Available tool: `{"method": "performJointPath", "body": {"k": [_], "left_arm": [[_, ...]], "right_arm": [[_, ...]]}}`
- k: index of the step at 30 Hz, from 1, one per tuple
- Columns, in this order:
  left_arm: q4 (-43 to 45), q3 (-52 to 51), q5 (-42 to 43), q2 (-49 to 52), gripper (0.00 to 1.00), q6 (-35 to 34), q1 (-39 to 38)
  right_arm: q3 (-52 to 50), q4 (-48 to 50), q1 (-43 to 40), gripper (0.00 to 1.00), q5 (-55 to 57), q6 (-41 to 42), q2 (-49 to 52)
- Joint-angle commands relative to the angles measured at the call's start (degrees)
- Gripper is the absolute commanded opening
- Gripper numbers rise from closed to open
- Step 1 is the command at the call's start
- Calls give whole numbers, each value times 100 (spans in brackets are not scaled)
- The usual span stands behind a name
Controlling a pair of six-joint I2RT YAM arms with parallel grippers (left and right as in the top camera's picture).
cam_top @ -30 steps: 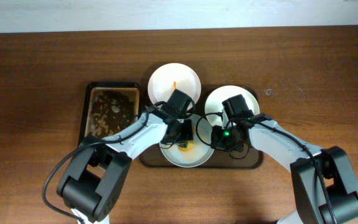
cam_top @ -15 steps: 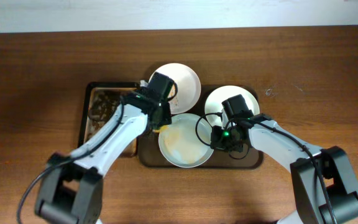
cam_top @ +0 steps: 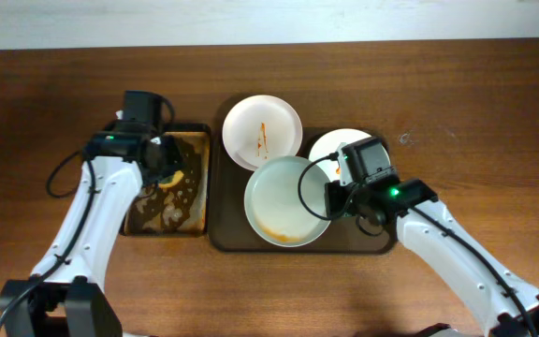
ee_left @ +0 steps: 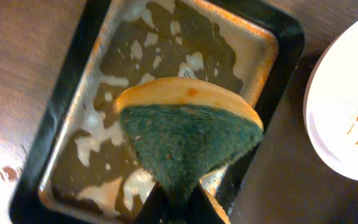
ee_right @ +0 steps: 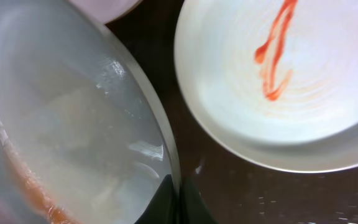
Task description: Clean dirty plates on tray and stack at the side
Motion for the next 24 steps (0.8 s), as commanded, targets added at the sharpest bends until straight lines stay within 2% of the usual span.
{"method": "performJointPath", "body": {"k": [1, 3, 7, 9, 12, 16, 18, 22, 24], "left_arm": [[57, 98, 354, -46, 0, 651, 328], [66, 94, 505, 26, 0, 984, 352], [52, 94, 505, 247, 0, 992, 352], [59, 94, 503, 306, 0, 992, 352], [63, 94, 505, 306, 0, 990, 352], [55, 94, 505, 306, 0, 992, 352], [57, 94, 525, 306, 0, 990, 352], [55, 94, 525, 306, 0, 990, 352], [57, 94, 525, 306, 0, 990, 352]], "right_arm": [[120, 90, 595, 4, 2057, -96, -151], [120, 282, 1143, 4, 3029, -96, -151], [120, 654, 2120, 4, 4684, -120, -151], [120, 1115, 2610, 4, 5729, -678, -151], [120, 1668, 2944, 4, 6358, -1318, -151], [118, 1862, 3008, 4, 6459, -1379, -151], [118, 1858, 2946, 4, 6387, -1056, -151], [162, 1598, 2509, 4, 5412, -304, -203], [286, 1189, 2006, 4, 4402, 328, -334]]}}
